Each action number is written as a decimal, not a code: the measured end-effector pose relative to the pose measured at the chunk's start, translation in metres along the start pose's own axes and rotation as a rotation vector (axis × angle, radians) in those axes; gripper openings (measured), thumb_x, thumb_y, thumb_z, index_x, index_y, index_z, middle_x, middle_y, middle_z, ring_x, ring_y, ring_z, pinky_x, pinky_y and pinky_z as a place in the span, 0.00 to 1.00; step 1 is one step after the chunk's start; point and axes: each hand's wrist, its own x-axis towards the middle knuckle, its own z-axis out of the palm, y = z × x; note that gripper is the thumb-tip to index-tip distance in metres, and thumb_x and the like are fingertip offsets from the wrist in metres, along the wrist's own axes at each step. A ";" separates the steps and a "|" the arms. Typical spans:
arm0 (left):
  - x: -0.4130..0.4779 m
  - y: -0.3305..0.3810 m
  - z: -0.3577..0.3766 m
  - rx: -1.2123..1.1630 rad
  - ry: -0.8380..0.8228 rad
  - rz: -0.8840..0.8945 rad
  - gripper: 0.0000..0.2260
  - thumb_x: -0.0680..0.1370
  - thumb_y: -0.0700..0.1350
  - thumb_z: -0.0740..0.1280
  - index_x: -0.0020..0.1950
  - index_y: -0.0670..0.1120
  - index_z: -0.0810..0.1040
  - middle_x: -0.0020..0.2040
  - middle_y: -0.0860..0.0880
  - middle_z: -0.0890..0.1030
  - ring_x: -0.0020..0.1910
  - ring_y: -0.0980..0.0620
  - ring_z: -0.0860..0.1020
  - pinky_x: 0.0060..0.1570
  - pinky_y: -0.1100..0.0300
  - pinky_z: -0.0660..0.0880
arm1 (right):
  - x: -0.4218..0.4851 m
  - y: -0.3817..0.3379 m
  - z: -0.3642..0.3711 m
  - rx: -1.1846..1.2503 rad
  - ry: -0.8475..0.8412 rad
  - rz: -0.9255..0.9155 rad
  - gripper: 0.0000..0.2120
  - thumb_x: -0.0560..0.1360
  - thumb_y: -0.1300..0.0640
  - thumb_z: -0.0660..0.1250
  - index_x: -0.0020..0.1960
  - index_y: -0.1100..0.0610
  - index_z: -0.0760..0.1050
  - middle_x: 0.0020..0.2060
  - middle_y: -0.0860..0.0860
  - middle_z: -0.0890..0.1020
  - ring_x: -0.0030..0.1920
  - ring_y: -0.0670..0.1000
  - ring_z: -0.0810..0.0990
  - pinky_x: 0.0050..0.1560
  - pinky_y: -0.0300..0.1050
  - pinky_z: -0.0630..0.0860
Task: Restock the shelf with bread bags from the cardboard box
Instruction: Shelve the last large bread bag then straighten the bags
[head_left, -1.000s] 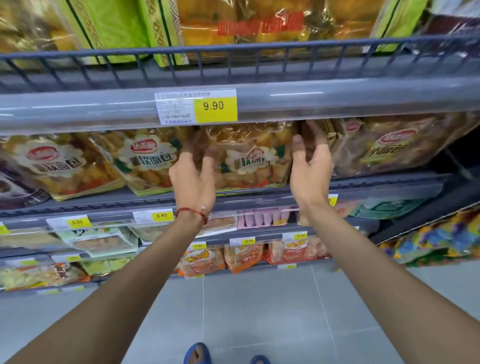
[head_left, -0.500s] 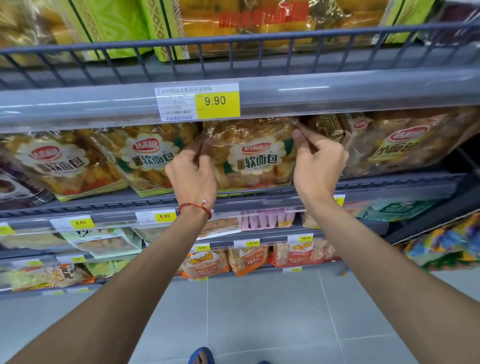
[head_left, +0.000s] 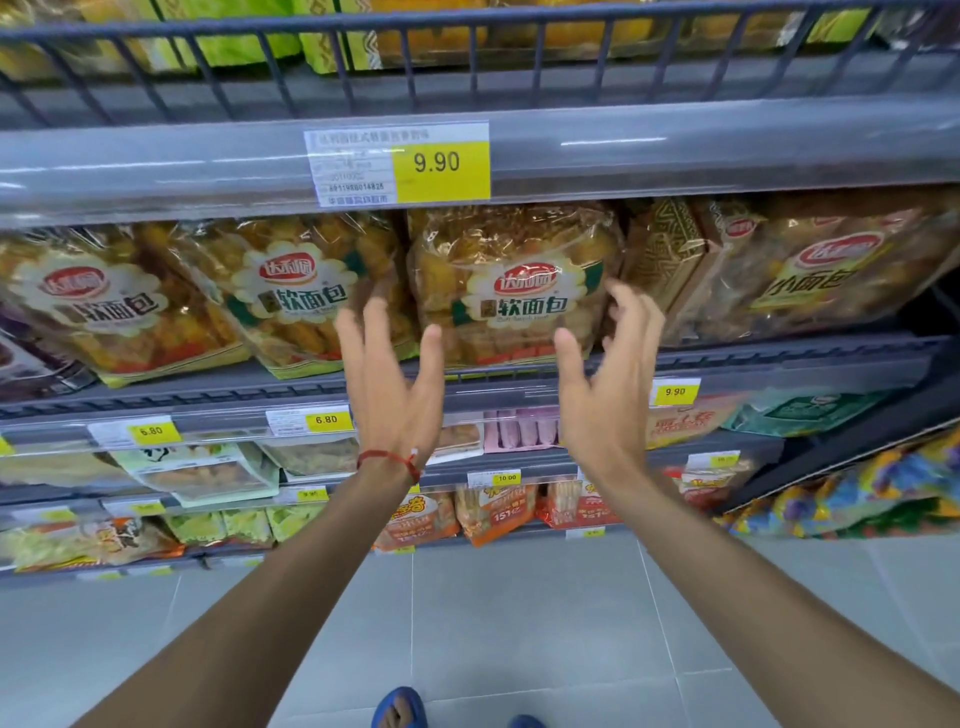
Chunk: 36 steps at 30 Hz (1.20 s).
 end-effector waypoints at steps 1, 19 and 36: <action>-0.001 -0.003 0.001 -0.009 -0.022 -0.001 0.23 0.81 0.51 0.64 0.73 0.45 0.65 0.68 0.46 0.67 0.68 0.48 0.68 0.67 0.53 0.68 | -0.004 -0.001 0.005 -0.018 -0.033 -0.001 0.29 0.82 0.54 0.66 0.79 0.55 0.59 0.77 0.55 0.59 0.75 0.48 0.63 0.71 0.41 0.62; 0.010 -0.017 0.019 -0.091 -0.203 0.146 0.33 0.80 0.39 0.60 0.80 0.59 0.52 0.73 0.48 0.67 0.69 0.51 0.71 0.65 0.52 0.75 | 0.007 0.000 0.054 -0.290 0.039 0.021 0.53 0.74 0.49 0.76 0.84 0.54 0.41 0.82 0.58 0.43 0.80 0.63 0.55 0.73 0.61 0.67; 0.062 -0.070 -0.123 0.074 0.277 -0.098 0.19 0.78 0.43 0.64 0.65 0.32 0.69 0.66 0.35 0.70 0.67 0.38 0.68 0.66 0.61 0.62 | -0.055 -0.108 0.131 0.017 -0.128 0.006 0.19 0.83 0.55 0.65 0.72 0.56 0.70 0.65 0.51 0.73 0.69 0.52 0.69 0.66 0.41 0.64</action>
